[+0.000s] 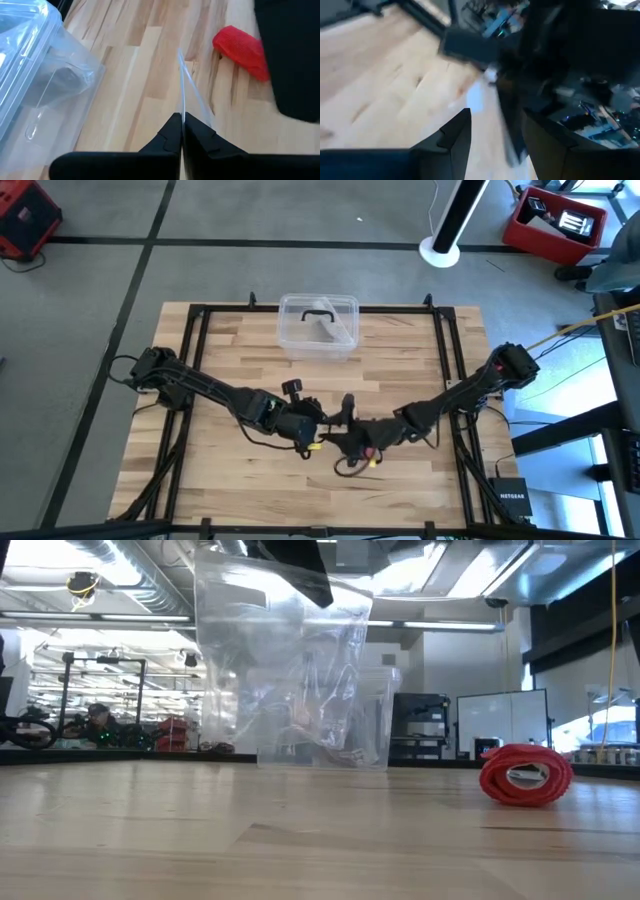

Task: Roll bandage
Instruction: Open the transparent zip bag

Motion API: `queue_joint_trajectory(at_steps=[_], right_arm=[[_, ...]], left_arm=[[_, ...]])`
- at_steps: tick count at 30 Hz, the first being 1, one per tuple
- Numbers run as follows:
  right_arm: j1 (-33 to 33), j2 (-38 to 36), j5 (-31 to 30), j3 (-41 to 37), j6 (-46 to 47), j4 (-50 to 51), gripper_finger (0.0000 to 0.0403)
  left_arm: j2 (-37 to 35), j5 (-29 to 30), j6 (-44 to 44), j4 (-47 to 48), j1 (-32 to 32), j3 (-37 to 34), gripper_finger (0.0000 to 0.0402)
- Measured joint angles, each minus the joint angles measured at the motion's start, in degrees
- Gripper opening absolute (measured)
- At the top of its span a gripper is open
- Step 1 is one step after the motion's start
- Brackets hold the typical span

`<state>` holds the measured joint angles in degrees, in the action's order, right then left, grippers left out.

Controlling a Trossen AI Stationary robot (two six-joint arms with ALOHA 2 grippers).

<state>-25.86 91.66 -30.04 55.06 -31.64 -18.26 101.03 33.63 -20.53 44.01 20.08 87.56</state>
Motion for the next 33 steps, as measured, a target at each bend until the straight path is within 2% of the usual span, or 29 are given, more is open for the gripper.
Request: queue_joint_trajectory(at_steps=[7, 17, 27, 30, 33], right_arm=[[2.71, 1.32, -0.38, 0.01, 5.83, 5.02, 0.0175], [2.92, 4.07, -0.44, 0.1, 4.18, 4.35, 0.0175], [5.5, 5.7, 2.19, 0.05, 4.37, 5.12, 0.0173], [5.52, 6.59, 2.22, 0.14, 4.12, 6.2, 0.0158], [5.73, 8.12, 2.71, -0.04, 3.93, 8.44, 0.0125]], left_arm=[[-0.02, -0.2, 0.09, -0.09, 0.0, 0.01, 0.0001], [0.13, -0.44, 0.19, 0.5, -0.04, -0.08, 0.0001], [1.4, -1.31, -0.14, 1.47, -0.68, -0.15, 0.0001], [1.69, -1.91, -0.31, 1.47, -0.7, -0.15, 0.0001], [1.52, -1.73, -0.79, -0.83, -0.66, 0.27, 0.0001]])
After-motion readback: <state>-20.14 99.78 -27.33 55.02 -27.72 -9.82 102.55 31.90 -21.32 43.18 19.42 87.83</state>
